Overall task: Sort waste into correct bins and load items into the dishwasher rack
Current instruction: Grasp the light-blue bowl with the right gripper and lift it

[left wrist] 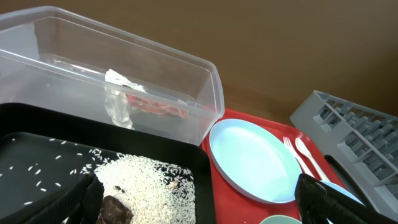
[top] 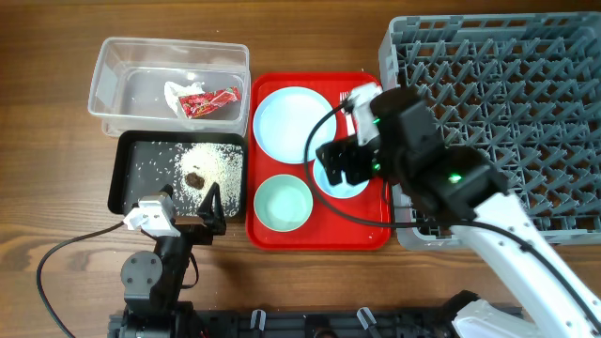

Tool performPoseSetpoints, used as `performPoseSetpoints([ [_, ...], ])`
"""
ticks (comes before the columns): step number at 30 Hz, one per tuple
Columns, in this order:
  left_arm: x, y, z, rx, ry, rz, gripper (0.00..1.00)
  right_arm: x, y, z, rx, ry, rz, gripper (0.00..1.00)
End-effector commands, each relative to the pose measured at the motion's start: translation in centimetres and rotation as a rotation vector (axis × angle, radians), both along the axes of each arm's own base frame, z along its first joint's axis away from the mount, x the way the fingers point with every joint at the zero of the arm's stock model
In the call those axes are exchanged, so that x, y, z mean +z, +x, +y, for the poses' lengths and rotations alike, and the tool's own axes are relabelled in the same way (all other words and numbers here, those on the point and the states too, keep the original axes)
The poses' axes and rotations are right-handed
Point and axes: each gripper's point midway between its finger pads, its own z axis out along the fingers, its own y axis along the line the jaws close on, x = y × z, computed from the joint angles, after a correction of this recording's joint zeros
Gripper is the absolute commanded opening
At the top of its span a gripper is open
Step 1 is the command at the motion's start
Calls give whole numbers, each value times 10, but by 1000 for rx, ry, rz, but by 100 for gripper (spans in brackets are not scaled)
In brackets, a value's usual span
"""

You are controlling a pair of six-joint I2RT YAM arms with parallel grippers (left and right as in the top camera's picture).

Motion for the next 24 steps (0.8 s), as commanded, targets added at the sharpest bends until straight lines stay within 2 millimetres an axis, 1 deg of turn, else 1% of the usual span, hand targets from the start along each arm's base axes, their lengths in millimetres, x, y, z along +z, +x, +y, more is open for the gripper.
performPoseSetpoints([
  [1, 0, 0, -1, -8, 11, -10, 100, -59, 5, -27, -149, -176, 106, 92],
  [2, 0, 0, -1, -8, 11, -11, 100, -71, 6, -33, -148, -192, 142, 92],
  [3, 0, 0, -1, -8, 11, -10, 100, -89, 12, -43, -157, -200, 187, 92],
  [5, 0, 0, -1, -8, 11, -11, 100, -110, 19, -44, -112, -203, 231, 89],
  [6, 0, 0, -1, -8, 11, -10, 100, -126, 22, -44, -90, -230, 263, 81],
  [7, 0, 0, -1, -8, 11, -10, 100, -140, 24, -47, -99, -267, 282, 73],
  [8, 0, 0, -1, -8, 11, -11, 100, -160, 30, -47, -102, -297, 308, 66],
  [9, 0, 0, -1, -8, 11, -10, 100, -172, 30, -39, -78, -275, 335, 57],
  [10, 0, 0, -1, -8, 11, -10, 100, -183, 30, -36, -69, -271, 358, 52],
  [11, 0, 0, -1, -8, 11, -10, 100, -195, 29, -36, -71, -283, 386, 49],
  [13, 0, 0, -1, -8, 11, -11, 100, -209, 28, -39, -78, -312, 412, 50],
  [14, 0, 0, -1, -8, 11, -10, 100, -213, 28, -40, -77, -319, 417, 26],
  [15, 0, 0, -1, -8, 11, -10, 100, -212, 26, -41, -79, -323, 424, 16],
  [17, 0, 0, -1, -8, 11, -10, 100, -200, 26, -41, -80, -312, 405, 14],
  [18, 0, 0, -1, -8, 11, -10, 100, -186, 28, -40, -80, -295, 375, 13],
  [20, 0, 0, -1, -8, 11, -10, 100, -156, 32, -36, -77, -242, 302, 5],
  [21, 0, 0, -1, -8, 11, -10, 100, -140, 33, -36, -80, -223, 263, 4],
  [23, 0, 0, -1, -8, 11, -10, 100, -117, 42, -45, -128, -232, 170, 4],
  [24, 0, 0, -1, -8, 11, -10, 100, -109, 52, -53, -160, -271, 106, 16],
])
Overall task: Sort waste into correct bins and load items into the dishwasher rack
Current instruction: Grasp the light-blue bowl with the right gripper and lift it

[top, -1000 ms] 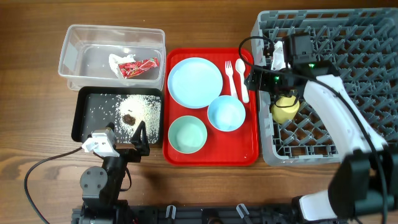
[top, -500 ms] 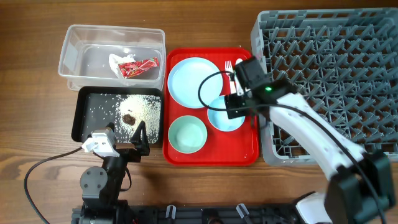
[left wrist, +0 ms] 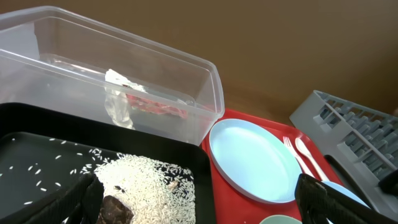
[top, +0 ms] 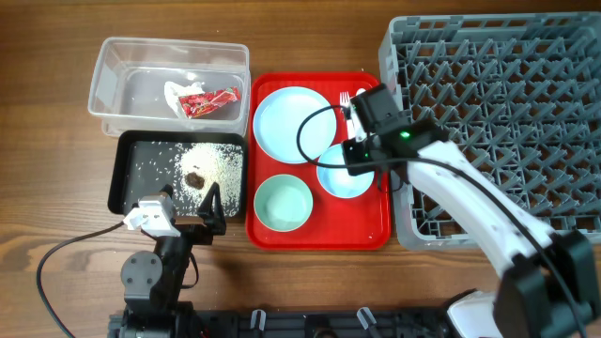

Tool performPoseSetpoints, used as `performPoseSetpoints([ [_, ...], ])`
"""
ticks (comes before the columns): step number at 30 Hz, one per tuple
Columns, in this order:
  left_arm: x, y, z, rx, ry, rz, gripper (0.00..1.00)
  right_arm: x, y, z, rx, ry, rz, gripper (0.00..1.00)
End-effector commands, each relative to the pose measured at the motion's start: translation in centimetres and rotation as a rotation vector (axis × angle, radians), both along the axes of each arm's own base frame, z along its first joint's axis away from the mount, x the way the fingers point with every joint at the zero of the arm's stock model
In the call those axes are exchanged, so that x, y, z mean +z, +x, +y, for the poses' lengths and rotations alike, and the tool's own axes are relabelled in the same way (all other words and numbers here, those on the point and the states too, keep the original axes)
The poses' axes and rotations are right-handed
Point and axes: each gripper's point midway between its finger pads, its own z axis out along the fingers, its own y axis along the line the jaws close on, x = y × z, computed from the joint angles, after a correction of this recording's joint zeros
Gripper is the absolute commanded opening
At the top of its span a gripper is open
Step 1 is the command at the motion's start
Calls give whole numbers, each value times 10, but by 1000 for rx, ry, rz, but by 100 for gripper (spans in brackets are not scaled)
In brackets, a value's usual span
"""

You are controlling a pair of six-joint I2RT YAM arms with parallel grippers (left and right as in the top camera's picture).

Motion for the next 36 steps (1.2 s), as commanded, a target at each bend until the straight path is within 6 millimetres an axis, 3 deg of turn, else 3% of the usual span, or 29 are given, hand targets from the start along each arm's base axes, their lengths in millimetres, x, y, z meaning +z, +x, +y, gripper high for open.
performPoseSetpoints([
  [1, 0, 0, -1, -8, 11, -10, 100, 11, 16, -17, -46, -92, -103, 32],
  [2, 0, 0, -1, -8, 11, -10, 100, 3, 16, -16, -14, -104, -92, 44],
  [3, 0, 0, -1, -8, 10, -10, 100, -11, 14, -14, 14, -118, -66, 46],
  [9, 0, 0, -1, -8, 11, -10, 100, -71, 8, -17, 44, -194, 74, 47],
  [13, 0, 0, -1, -8, 11, -10, 100, -78, 2, -20, 68, -215, 110, 46],
  [15, 0, 0, -1, -8, 11, -10, 100, -79, -1, -21, 70, -216, 121, 31],
  [17, 0, 0, -1, -8, 11, -10, 100, -80, -5, -19, 72, -204, 139, 8],
  [19, 0, 0, -1, -8, 11, -10, 100, -76, -1, -28, 18, -242, 120, 4],
  [22, 0, 0, -1, -8, 11, -10, 100, -46, 5, -35, -34, -253, 46, 4],
  [25, 0, 0, -1, -8, 11, -10, 100, 25, 13, -36, -78, -175, -133, 4],
  [26, 0, 0, -1, -8, 11, -10, 100, 81, 17, -66, -249, -198, -318, 4],
  [27, 0, 0, -1, -8, 11, -10, 100, 111, 16, -91, -353, -257, -431, 4],
  [30, 0, 0, -1, -8, 11, -10, 100, 175, 1, -154, -602, -473, -664, 4],
  [32, 0, 0, -1, -8, 11, -10, 100, 194, -8, -189, -738, -632, -724, 4],
  [36, 0, 0, -1, -8, 11, -10, 100, 198, -12, -239, -892, -883, -698, 4],
])
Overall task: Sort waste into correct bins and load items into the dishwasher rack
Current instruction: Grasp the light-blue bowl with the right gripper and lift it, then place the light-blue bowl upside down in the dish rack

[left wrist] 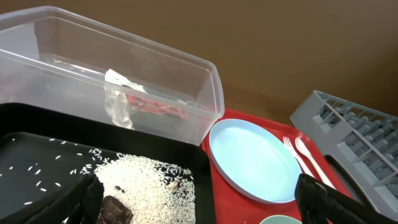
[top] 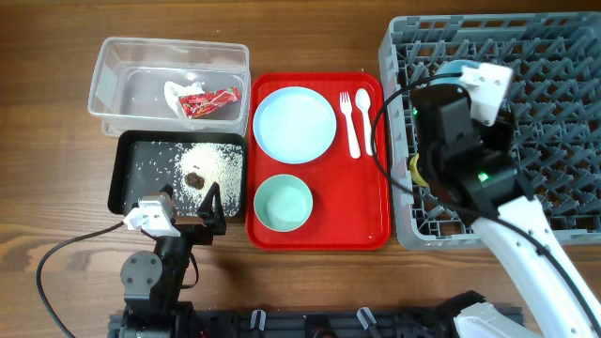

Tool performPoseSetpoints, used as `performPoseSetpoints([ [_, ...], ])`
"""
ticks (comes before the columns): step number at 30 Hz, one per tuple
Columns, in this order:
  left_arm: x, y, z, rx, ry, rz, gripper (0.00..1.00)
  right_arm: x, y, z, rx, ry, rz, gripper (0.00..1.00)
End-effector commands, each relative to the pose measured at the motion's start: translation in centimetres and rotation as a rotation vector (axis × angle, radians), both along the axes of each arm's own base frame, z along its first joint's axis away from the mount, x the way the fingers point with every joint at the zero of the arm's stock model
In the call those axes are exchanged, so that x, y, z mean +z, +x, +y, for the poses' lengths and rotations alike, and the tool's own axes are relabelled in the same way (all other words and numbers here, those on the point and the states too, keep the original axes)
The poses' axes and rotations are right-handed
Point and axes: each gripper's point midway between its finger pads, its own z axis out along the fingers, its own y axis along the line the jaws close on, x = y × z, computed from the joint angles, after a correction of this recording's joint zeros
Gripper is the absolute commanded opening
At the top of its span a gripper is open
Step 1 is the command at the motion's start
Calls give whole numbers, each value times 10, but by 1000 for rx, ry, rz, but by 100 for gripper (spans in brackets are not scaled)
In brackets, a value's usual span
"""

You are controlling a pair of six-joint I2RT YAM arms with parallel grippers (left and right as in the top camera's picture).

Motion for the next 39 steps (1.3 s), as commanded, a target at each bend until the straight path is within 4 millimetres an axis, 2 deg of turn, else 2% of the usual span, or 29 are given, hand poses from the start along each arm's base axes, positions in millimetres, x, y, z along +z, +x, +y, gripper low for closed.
performPoseSetpoints([
  [1, 0, 0, -1, -8, 11, -10, 100, 6, -8, -50, -225, -195, 64, 4],
  [6, 0, 0, -1, -8, 11, -10, 100, -37, 1, -92, -341, -259, 268, 4],
  [9, 0, 0, -1, -8, 11, -10, 100, -58, 10, -98, -340, -295, 367, 4],
  [16, 0, 0, -1, -8, 11, -10, 100, -109, 32, -88, -229, -324, 580, 4],
  [20, 0, 0, -1, -8, 11, -10, 100, -136, 43, -57, -68, -212, 620, 4],
  [24, 0, 0, -1, -8, 11, -10, 100, -138, 40, -48, -62, -198, 608, 4],
  [27, 0, 0, -1, -8, 11, -10, 100, -133, 34, -65, -146, -152, 549, 4],
  [30, 0, 0, -1, -8, 11, -10, 100, -125, 36, -79, -180, -135, 509, 4],
  [33, 0, 0, -1, -8, 11, -10, 100, -121, 63, -71, -62, -159, 506, 4],
  [37, 0, 0, -1, -8, 11, -10, 100, -102, 83, -72, -52, -203, 418, 4],
  [39, 0, 0, -1, -8, 11, -10, 100, -102, 84, -72, -43, -213, 425, 4],
])
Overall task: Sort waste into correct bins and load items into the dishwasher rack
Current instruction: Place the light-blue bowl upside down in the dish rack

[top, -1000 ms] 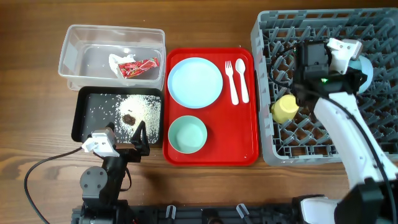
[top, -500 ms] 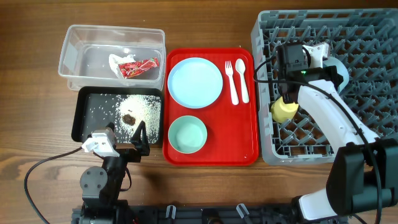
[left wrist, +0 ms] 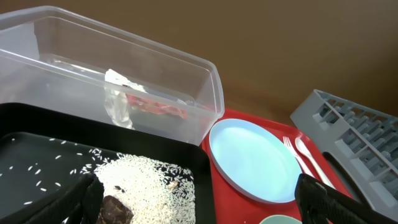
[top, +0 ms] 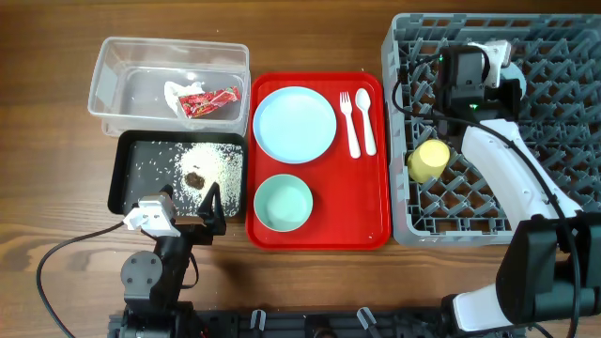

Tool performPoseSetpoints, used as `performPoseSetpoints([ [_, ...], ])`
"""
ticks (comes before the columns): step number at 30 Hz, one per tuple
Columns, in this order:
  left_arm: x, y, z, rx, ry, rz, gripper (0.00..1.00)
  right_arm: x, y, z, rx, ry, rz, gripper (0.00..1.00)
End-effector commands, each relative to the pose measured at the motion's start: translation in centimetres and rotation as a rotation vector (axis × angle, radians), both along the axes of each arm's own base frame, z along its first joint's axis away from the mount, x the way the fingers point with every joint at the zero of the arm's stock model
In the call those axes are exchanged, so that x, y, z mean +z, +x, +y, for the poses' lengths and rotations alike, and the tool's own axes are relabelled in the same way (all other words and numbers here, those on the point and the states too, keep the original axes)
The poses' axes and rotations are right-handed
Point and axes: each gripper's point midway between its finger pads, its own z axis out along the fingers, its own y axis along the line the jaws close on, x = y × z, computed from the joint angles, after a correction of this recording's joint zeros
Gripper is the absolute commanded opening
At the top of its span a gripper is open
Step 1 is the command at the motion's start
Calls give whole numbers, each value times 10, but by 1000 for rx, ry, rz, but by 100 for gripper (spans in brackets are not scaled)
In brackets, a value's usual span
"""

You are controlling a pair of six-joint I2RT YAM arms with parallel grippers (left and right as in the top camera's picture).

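On the red tray (top: 374, 202) lie a light blue plate (top: 295, 124), a white fork (top: 346, 122), a white spoon (top: 366, 120) and a pale green bowl (top: 283, 204). The grey dishwasher rack (top: 526, 141) holds a yellow cup (top: 428, 161) at its left side. My right gripper (top: 472, 68) hovers over the rack's far left part, and its fingers are hidden under the wrist. My left gripper (left wrist: 199, 208) stands open at the near edge of the black tray (top: 131, 155), which holds rice (left wrist: 146, 177) and a brown lump (left wrist: 115, 208).
A clear plastic bin (top: 169, 80) at the far left holds a red wrapper (top: 208, 100) and crumpled white tissue (left wrist: 118, 99). The red tray lies between the black tray and the rack. A black cable runs from the right arm across the rack's left edge.
My right arm has moved further back over the rack. The blue piece seen at its tip is out of sight, and the yellow cup shows fully. The left arm has not moved.
My right gripper was at a small blue dish on the red tray, beside the green bowl, and stayed on it a moment later. Then the dish was gone from the tray and the arm was over the rack. Now it is further back there.
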Motion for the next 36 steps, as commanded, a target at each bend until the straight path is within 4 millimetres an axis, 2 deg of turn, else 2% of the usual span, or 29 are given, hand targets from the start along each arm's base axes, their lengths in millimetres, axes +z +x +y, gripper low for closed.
performPoseSetpoints([
  [1, 0, 0, -1, -8, 11, -10, 100, -1, 4, 5, 47, -5, 44, 4],
  [4, 0, 0, -1, -8, 11, -10, 100, -1, 8, -10, 14, -14, 19, 4],
  [7, 0, 0, -1, -8, 11, -10, 100, 5, 0, -27, -36, -61, 48, 4],
  [12, 0, 0, -1, -8, 11, -10, 100, -13, -9, -21, -5, -40, 144, 4],
  [15, 0, 0, -1, -8, 11, -11, 100, -8, -9, -23, -12, -63, 142, 4],
  [17, 0, 0, -1, -8, 11, -10, 100, -14, -15, -21, -2, -66, 198, 4],
  [20, 0, 0, -1, -8, 11, -10, 100, -18, -16, -5, 41, -73, 246, 4],
  [22, 0, 0, -1, -8, 11, -10, 100, -24, -18, 14, 96, -72, 297, 4],
  [25, 0, 0, -1, -8, 11, -10, 100, -32, -27, 24, 102, -56, 329, 4],
  [28, 0, 0, -1, -8, 11, -10, 100, -48, -44, 35, 96, 30, 363, 15],
  [30, 0, 0, -1, -8, 11, -10, 100, -54, -49, 46, 106, 63, 373, 15],
  [34, 0, 0, -1, -8, 11, -10, 100, -46, -54, 65, 114, 115, 309, 15],
  [36, 0, 0, -1, -8, 11, -10, 100, -34, -47, 96, 213, 244, 259, 22],
])
